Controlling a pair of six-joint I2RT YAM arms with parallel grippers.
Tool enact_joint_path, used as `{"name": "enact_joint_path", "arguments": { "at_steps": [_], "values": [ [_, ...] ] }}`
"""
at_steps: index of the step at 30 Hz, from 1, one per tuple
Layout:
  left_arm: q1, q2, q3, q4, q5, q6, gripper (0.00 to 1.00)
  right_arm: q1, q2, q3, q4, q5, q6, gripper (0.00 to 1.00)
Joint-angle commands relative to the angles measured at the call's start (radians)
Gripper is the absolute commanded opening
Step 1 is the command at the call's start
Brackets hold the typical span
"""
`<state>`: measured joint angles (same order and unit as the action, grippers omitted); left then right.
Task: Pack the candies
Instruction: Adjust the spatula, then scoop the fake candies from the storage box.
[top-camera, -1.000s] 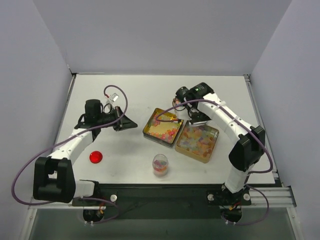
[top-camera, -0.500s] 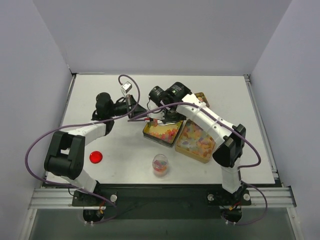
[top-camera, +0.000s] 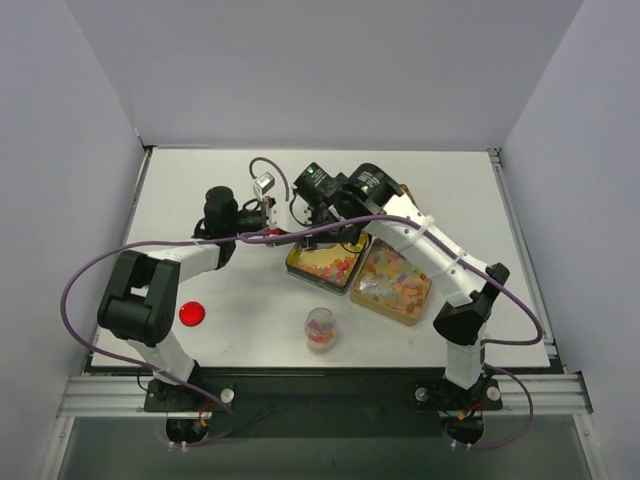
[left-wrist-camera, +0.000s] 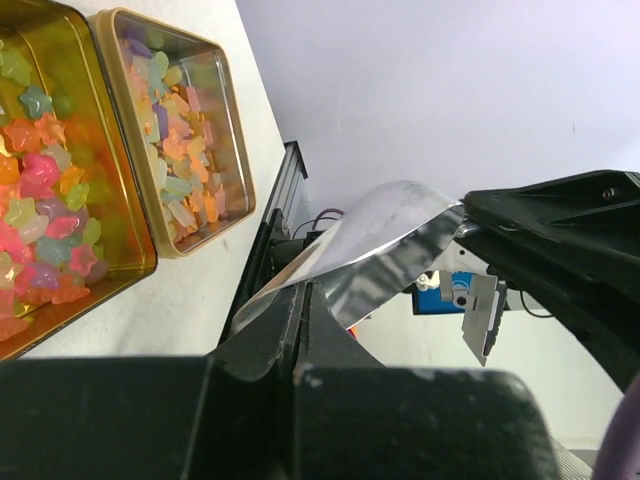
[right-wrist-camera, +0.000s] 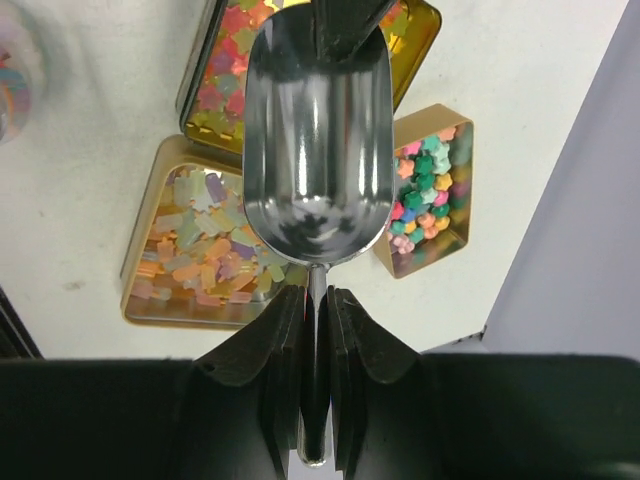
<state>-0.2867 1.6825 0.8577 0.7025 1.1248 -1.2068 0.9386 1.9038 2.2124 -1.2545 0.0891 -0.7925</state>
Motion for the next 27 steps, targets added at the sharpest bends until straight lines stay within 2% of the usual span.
{"name": "enact_joint_path", "arguments": {
  "at_steps": [1, 4, 9, 12, 18, 27],
  "values": [
    [0.004, 0.014, 0.073, -0.001, -0.013, 0.044, 0.0, -0.01, -0.127, -0.088, -0.017, -0.109, 0.044, 0.0],
    [0.024, -0.001, 0.087, 0.043, -0.003, -0.005, 0.0, -0.063, -0.178, -0.193, -0.023, -0.092, 0.065, 0.0],
    [0.09, -0.059, 0.116, 0.072, 0.013, -0.046, 0.0, -0.333, -0.308, -0.466, -0.01, -0.081, 0.117, 0.0],
    [0.122, -0.076, 0.083, 0.078, 0.018, -0.046, 0.0, -0.426, -0.412, -0.641, 0.035, -0.08, 0.092, 0.0],
    [0.135, -0.089, 0.03, 0.06, 0.012, -0.019, 0.0, -0.524, -0.489, -0.821, 0.104, -0.081, 0.049, 0.0],
    [0.135, -0.092, 0.038, -0.056, 0.015, 0.076, 0.0, -0.587, -0.413, -0.936, 0.188, -0.054, 0.021, 0.0]
  ]
}}
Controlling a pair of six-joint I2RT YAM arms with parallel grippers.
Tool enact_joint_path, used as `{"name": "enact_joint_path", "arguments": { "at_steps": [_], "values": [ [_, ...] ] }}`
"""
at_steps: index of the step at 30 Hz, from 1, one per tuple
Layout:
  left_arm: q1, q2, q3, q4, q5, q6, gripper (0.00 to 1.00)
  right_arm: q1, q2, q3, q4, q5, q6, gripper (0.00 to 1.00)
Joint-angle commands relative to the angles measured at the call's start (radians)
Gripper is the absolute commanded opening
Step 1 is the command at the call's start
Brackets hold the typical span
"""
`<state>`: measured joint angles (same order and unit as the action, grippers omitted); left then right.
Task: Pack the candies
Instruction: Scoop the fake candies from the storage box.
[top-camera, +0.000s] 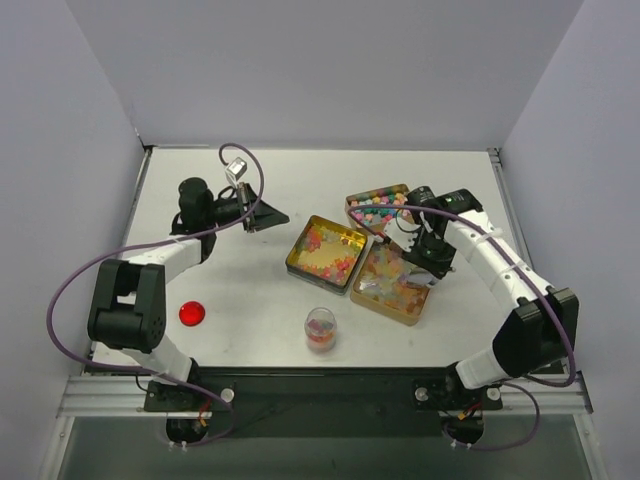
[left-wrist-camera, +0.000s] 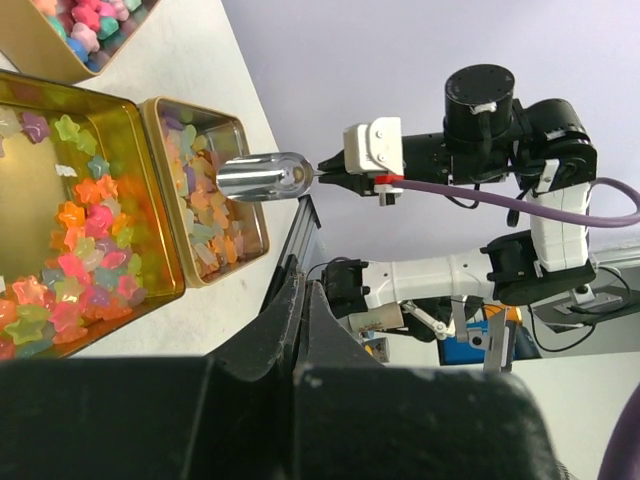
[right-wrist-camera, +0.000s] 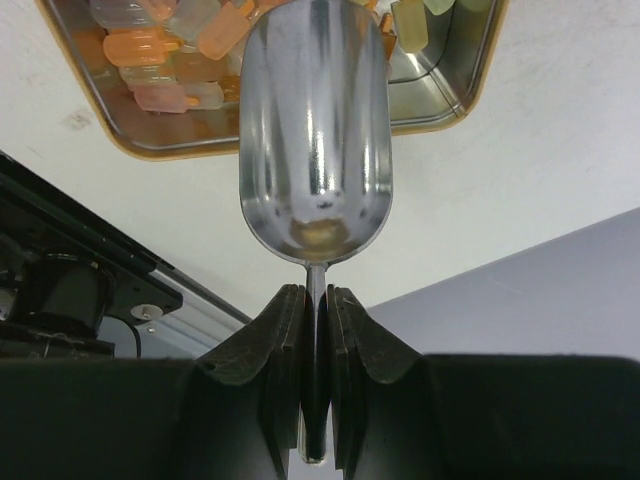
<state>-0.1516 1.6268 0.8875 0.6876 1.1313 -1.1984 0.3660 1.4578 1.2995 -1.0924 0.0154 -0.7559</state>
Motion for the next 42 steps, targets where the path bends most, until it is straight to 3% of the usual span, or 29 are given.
{"name": "enact_joint_path", "arguments": {
  "at_steps": [1, 17, 33, 42],
  "values": [
    [0.0, -0.038, 0.007, -0.054, 0.008, 0.077, 0.0, -0.016, 0.05, -0.026, 0.034, 0.03, -0.019, 0.0],
    [0.027, -0.028, -0.001, -0.24, 0.013, 0.22, 0.0, -0.042, 0.226, -0.019, 0.095, 0.009, -0.092, 0.0],
    [0.009, 0.028, 0.034, -0.353, 0.005, 0.31, 0.0, 0.07, 0.38, 0.149, 0.126, 0.057, 0.027, 0.0],
    [0.001, 0.146, 0.08, -0.563, -0.108, 0.519, 0.0, 0.088, 0.412, 0.146, 0.153, 0.067, 0.014, 0.0]
  ]
}}
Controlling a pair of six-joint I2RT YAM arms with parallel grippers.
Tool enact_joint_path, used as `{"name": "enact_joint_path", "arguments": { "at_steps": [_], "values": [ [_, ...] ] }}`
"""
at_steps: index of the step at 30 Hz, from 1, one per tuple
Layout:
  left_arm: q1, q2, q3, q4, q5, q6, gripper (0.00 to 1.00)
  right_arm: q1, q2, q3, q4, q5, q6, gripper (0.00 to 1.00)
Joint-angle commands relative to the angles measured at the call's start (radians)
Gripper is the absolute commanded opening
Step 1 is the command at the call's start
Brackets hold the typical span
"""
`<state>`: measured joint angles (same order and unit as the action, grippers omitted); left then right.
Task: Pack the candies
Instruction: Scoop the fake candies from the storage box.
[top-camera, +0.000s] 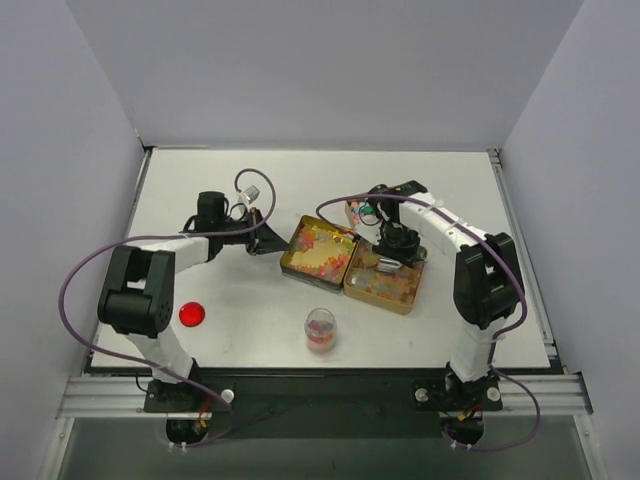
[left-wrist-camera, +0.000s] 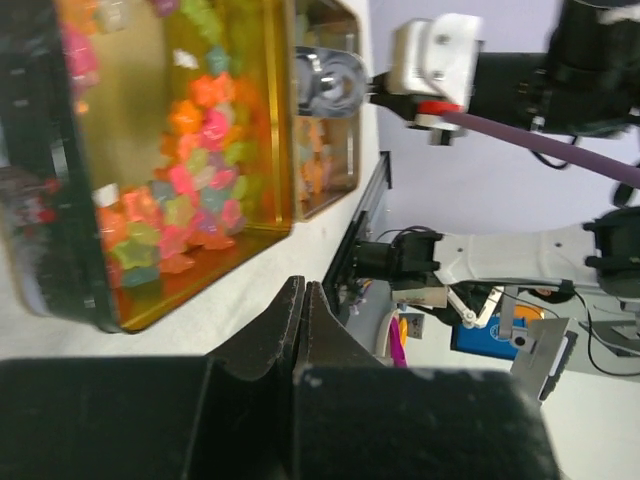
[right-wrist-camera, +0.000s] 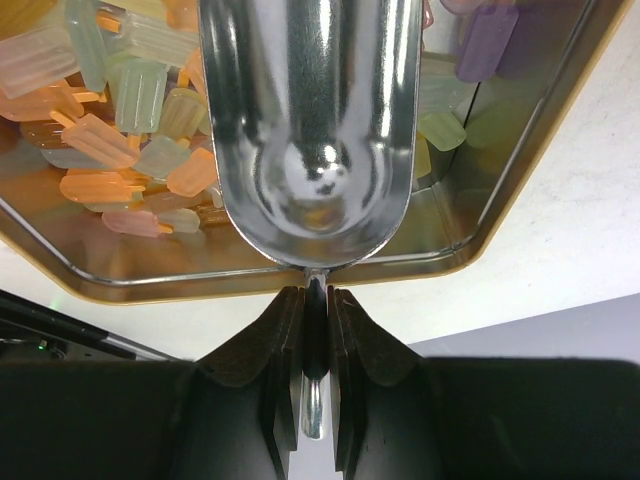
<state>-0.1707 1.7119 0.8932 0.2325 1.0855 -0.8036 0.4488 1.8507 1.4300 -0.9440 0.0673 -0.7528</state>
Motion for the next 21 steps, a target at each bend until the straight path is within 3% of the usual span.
{"name": "enact_joint_path", "arguments": {
  "at_steps": [1, 6, 7, 10, 13, 21],
  "values": [
    [0.033, 0.093, 0.094, -0.131, -0.065, 0.151, 0.0, 0.007, 0.022, 0.007, 0.022, 0.017, 0.001, 0.0],
    [0.076, 0.169, 0.303, -0.231, -0.132, 0.298, 0.0, 0.01, 0.033, 0.007, 0.06, 0.014, -0.035, 0.0],
    [0.077, 0.182, 0.337, -0.374, -0.166, 0.351, 0.0, 0.019, 0.033, 0.001, 0.066, 0.029, -0.064, 0.0],
    [0.06, 0.245, 0.409, -0.548, -0.33, 0.477, 0.0, 0.034, 0.031, 0.0, 0.079, 0.035, -0.094, 0.0],
    [0.027, 0.299, 0.388, -0.568, -0.407, 0.486, 0.0, 0.048, 0.039, -0.003, 0.091, 0.042, -0.135, 0.0],
    [-0.107, 0.449, 0.44, -0.519, -0.351, 0.449, 0.0, 0.057, 0.057, -0.017, 0.149, 0.026, -0.267, 0.0]
  ]
}}
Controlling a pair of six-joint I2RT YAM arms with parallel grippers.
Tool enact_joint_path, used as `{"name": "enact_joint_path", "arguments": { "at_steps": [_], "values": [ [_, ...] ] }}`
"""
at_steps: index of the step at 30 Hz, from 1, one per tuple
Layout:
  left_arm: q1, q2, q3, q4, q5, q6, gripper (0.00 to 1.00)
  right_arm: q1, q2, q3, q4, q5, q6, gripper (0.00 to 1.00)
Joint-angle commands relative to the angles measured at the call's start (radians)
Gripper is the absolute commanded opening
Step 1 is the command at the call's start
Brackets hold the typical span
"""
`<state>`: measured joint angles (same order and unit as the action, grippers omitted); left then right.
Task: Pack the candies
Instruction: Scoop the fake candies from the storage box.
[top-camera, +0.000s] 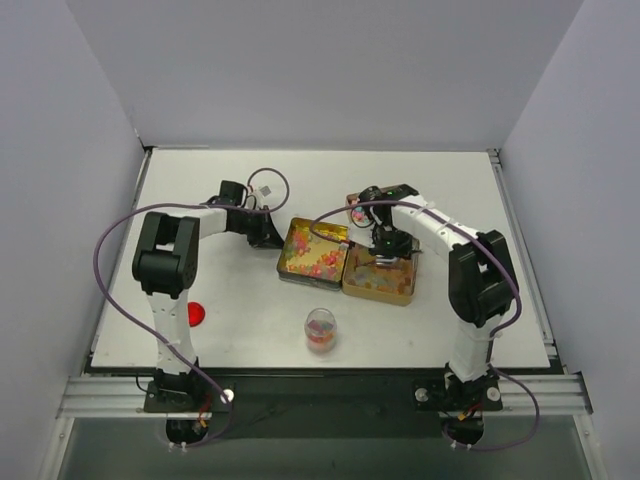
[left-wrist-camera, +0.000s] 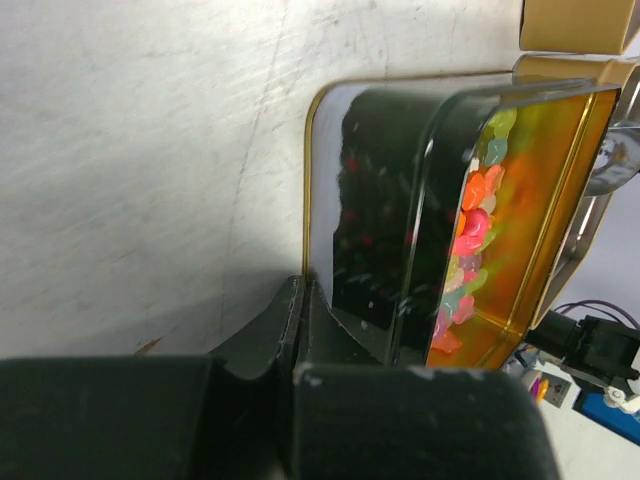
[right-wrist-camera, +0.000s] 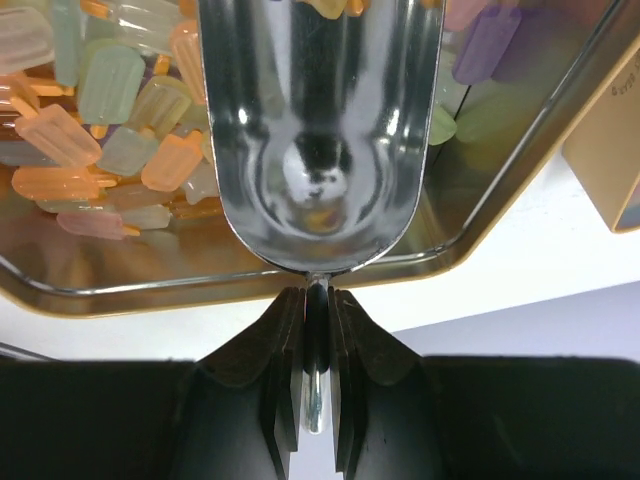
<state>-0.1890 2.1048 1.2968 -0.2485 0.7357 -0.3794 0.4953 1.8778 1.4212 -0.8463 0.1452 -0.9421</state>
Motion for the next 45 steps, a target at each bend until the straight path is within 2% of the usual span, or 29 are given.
{"name": "enact_joint_path", "arguments": {
  "at_steps": [1, 8, 13, 21, 26, 30, 33, 38, 43, 45],
  "values": [
    [-0.111, 0.063, 0.045, -0.038, 0.002, 0.022, 0.0, 0.011, 0.038, -0.001, 0.049, -0.059, -0.073, 0.0],
    [-0.148, 0.064, 0.036, -0.048, 0.005, 0.008, 0.0, 0.011, 0.057, 0.007, 0.047, -0.13, -0.038, 0.0],
    [-0.147, 0.055, 0.012, -0.052, 0.004, 0.016, 0.0, 0.032, -0.017, -0.114, 0.139, -0.101, -0.109, 0.0],
    [-0.15, 0.058, 0.024, -0.044, 0.005, 0.005, 0.0, 0.037, -0.002, -0.077, 0.151, -0.094, -0.188, 0.0],
    [-0.132, 0.052, 0.013, -0.055, 0.01, 0.013, 0.0, 0.0, -0.04, -0.114, 0.148, -0.248, -0.222, 0.0],
    [-0.104, 0.046, 0.01, -0.063, 0.019, 0.027, 0.0, -0.032, -0.083, -0.215, 0.22, -0.335, -0.225, 0.0],
    [-0.086, 0.04, 0.018, -0.077, 0.027, 0.042, 0.0, -0.043, -0.109, -0.254, 0.285, -0.342, -0.256, 0.0],
    [-0.067, 0.017, 0.024, -0.1, 0.033, 0.066, 0.0, -0.024, -0.16, -0.33, 0.317, -0.291, -0.44, 0.0],
    [-0.064, 0.008, 0.018, -0.091, 0.05, 0.066, 0.0, -0.008, -0.18, -0.309, 0.317, -0.297, -0.486, 0.0],
    [-0.064, 0.009, 0.019, -0.08, 0.054, 0.06, 0.0, -0.017, -0.163, -0.268, 0.305, -0.331, -0.419, 0.0]
  ]
}}
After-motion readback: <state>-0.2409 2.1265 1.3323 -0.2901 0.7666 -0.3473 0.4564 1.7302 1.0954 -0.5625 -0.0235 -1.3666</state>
